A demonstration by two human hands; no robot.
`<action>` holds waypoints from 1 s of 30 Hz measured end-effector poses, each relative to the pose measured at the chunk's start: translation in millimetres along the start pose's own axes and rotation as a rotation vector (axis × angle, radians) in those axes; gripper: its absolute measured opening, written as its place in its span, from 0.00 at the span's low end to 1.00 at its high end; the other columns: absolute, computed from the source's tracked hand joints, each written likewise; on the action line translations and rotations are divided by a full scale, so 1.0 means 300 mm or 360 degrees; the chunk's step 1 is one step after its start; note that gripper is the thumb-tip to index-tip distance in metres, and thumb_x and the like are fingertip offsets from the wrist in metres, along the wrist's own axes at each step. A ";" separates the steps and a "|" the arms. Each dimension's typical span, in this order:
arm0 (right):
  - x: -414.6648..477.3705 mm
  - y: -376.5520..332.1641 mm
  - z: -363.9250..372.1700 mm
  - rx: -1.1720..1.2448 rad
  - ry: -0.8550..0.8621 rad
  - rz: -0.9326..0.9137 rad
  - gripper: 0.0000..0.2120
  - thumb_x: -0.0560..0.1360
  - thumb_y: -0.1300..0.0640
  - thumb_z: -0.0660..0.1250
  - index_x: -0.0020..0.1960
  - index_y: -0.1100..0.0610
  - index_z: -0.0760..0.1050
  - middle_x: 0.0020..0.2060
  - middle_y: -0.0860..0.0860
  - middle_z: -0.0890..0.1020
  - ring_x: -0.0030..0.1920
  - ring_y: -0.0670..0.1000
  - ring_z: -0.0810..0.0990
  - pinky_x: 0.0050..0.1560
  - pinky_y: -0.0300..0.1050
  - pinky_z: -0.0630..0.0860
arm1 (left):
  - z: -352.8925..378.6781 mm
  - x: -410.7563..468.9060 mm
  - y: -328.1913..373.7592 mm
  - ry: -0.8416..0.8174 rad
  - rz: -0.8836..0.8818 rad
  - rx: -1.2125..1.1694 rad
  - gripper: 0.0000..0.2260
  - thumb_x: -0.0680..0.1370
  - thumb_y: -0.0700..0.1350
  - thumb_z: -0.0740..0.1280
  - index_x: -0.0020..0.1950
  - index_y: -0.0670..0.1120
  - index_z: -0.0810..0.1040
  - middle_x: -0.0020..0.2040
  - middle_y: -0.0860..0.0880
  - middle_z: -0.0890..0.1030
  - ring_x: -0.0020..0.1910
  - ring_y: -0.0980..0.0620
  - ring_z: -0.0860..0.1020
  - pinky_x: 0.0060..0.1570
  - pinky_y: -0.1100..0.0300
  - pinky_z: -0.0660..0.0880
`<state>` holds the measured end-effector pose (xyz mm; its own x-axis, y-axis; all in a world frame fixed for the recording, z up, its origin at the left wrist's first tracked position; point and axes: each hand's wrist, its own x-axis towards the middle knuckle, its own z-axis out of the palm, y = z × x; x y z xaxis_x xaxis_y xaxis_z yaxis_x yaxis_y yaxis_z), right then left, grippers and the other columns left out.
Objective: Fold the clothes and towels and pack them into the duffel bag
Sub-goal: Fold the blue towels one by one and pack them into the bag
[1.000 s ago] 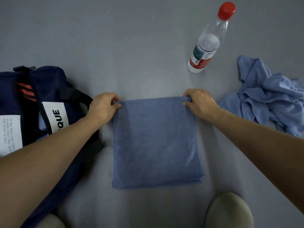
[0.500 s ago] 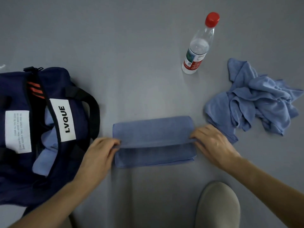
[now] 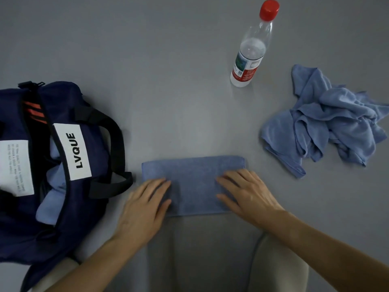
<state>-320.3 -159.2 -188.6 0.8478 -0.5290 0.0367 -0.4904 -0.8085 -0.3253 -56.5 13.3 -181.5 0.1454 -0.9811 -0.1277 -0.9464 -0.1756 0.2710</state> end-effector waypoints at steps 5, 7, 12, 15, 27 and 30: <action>0.136 -0.025 0.116 -0.0099 -0.0274 0.0130 0.31 0.82 0.37 0.52 0.80 0.52 0.60 0.79 0.55 0.61 0.79 0.60 0.58 0.75 0.64 0.59 | 0.122 0.169 0.082 -0.0195 -0.0066 -0.0010 0.27 0.85 0.59 0.46 0.83 0.52 0.52 0.82 0.45 0.54 0.81 0.45 0.52 0.78 0.45 0.47; 0.141 0.020 0.133 -0.0190 -0.0391 0.0106 0.32 0.82 0.35 0.49 0.81 0.51 0.55 0.80 0.55 0.59 0.80 0.59 0.55 0.75 0.66 0.57 | 0.155 0.198 0.088 -0.0230 -0.0144 0.0066 0.29 0.84 0.62 0.42 0.83 0.53 0.47 0.83 0.45 0.49 0.81 0.46 0.46 0.78 0.46 0.40; 0.183 0.094 0.116 -0.0300 -0.0435 0.0046 0.32 0.82 0.35 0.46 0.82 0.50 0.51 0.80 0.54 0.56 0.80 0.59 0.53 0.76 0.67 0.52 | 0.153 0.273 0.082 -0.0211 -0.0163 0.0117 0.30 0.83 0.63 0.44 0.83 0.53 0.46 0.83 0.45 0.48 0.81 0.46 0.43 0.77 0.44 0.39; 0.218 0.116 0.106 -0.0319 -0.0457 0.0087 0.33 0.82 0.34 0.46 0.82 0.49 0.50 0.81 0.54 0.55 0.80 0.58 0.52 0.76 0.68 0.52 | 0.146 0.322 0.071 -0.0194 -0.0148 0.0145 0.30 0.83 0.64 0.42 0.83 0.53 0.46 0.83 0.44 0.48 0.81 0.46 0.43 0.78 0.44 0.38; 0.183 0.151 0.082 -0.0320 -0.0519 0.0311 0.34 0.82 0.34 0.41 0.82 0.51 0.46 0.81 0.53 0.51 0.81 0.55 0.47 0.77 0.66 0.51 | 0.095 0.293 -0.144 -0.0245 -0.0256 0.0202 0.31 0.82 0.67 0.40 0.82 0.55 0.45 0.82 0.44 0.52 0.81 0.42 0.50 0.77 0.41 0.43; 0.186 0.145 0.081 -0.0290 -0.0522 0.0329 0.33 0.82 0.35 0.41 0.82 0.51 0.46 0.81 0.53 0.51 0.81 0.55 0.47 0.77 0.65 0.51 | 0.092 0.293 -0.133 -0.0268 -0.0279 0.0201 0.31 0.82 0.67 0.40 0.82 0.54 0.46 0.82 0.44 0.53 0.81 0.41 0.51 0.77 0.43 0.40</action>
<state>-289.6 -217.6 -223.6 0.7327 -0.5986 -0.3236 -0.6595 -0.7419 -0.1208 -13.9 -63.6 -229.9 0.2704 -0.9073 -0.3219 -0.9410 -0.3197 0.1108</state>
